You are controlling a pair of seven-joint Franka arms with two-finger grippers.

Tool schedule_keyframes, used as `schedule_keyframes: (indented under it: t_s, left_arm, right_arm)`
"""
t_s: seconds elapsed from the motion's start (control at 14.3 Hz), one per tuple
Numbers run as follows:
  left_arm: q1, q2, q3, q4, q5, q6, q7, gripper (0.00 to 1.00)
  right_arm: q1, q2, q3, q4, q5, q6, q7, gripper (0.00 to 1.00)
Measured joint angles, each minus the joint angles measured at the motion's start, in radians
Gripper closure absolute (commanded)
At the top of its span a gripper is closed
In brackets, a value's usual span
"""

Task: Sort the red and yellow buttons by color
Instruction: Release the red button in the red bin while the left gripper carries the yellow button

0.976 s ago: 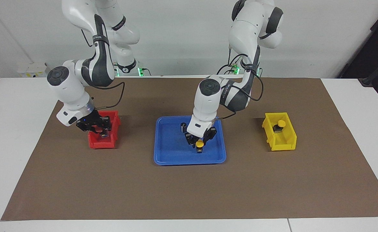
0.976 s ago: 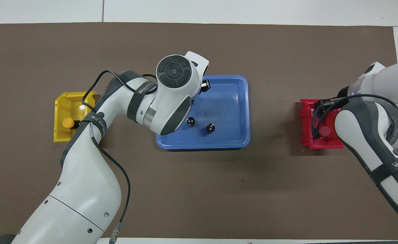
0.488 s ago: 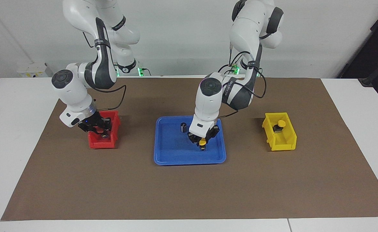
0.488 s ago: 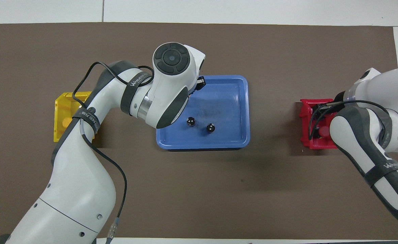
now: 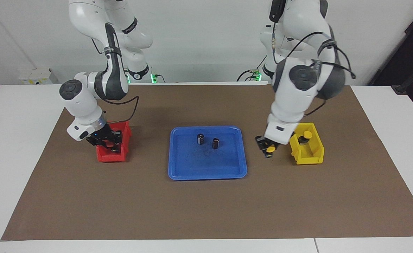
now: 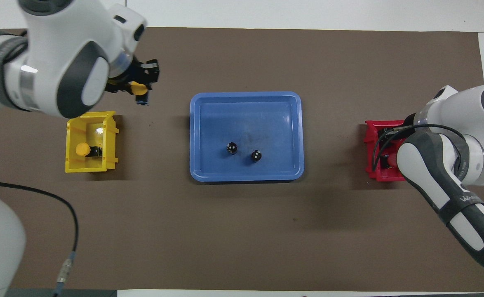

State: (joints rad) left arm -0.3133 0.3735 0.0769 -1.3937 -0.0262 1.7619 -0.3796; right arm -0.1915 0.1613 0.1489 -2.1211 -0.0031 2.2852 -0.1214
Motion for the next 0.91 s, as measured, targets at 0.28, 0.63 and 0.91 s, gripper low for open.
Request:
schedule_keyframes:
  t_s: [0.28, 0.63, 0.91]
  left_arm:
    - [0.133, -0.071, 0.0, -0.203, -0.011, 0.154, 0.18, 0.98]
    - [0.14, -0.161, -0.012, -0.465, -0.011, 0.331, 0.227, 0.98]
    - [0.175, -0.19, -0.009, -0.496, -0.011, 0.332, 0.268, 0.98]
  right_arm:
    - [0.0, 0.002, 0.0, 0.0, -0.001, 0.002, 0.0, 0.27]
    - [0.001, 0.0, 0.001, 0.052, -0.002, -0.052, 0.0, 0.21]
    - [0.002, -0.014, 0.002, 0.184, -0.003, -0.211, 0.0, 0.0]
